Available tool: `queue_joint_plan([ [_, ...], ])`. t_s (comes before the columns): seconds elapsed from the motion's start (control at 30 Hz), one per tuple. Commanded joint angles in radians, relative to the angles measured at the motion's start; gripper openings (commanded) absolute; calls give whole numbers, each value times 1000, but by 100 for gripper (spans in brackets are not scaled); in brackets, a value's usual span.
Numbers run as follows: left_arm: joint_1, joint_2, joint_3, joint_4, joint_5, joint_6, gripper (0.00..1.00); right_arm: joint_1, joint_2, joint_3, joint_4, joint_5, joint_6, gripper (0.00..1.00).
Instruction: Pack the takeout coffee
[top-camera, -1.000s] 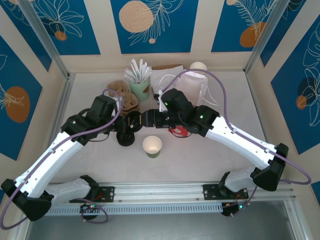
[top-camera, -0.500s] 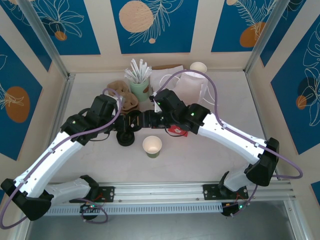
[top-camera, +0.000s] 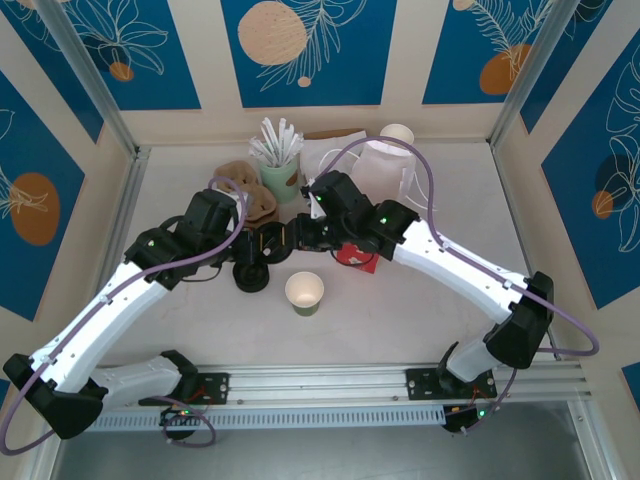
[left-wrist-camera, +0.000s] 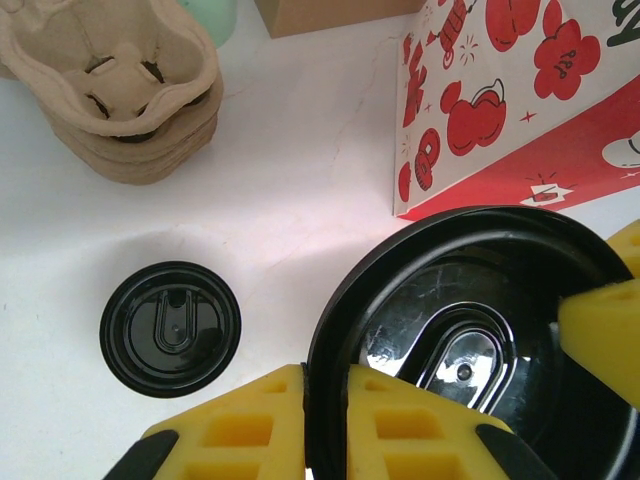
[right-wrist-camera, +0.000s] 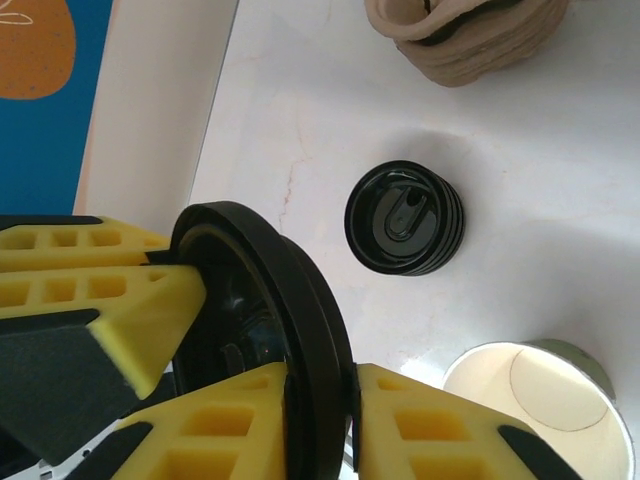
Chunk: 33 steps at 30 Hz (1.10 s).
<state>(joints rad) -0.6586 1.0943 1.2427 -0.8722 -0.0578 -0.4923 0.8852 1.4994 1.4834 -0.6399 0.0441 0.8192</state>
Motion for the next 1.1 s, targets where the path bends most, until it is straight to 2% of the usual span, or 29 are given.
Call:
queue_joint_plan([
  [0.0,-13,-7,35,19,12,-6,13,-11,21,38,-21,-46,-8,22],
  [0.1,-13,-10,35,21,12,-6,13,-15,24,40,-21,-49,-4,21],
  [0.37,-13,-4,37,30,13,-4,13,-20,33,46,-24,-61,3,26],
  [0.5,-14,5,35,36,21,-3,13,-21,35,49,-27,-59,1,19],
  [0.67,-14,8,35,50,34,8,14,-24,33,46,-27,-58,-5,5],
  [0.73,-13,4,38,63,57,13,22,-30,33,39,-30,-61,-5,0],
  [0.9,-13,-22,83,89,115,76,51,-58,22,17,-52,-98,7,0],
  [1.07,-14,-73,100,118,145,246,67,-82,6,17,-107,-135,-12,0],
])
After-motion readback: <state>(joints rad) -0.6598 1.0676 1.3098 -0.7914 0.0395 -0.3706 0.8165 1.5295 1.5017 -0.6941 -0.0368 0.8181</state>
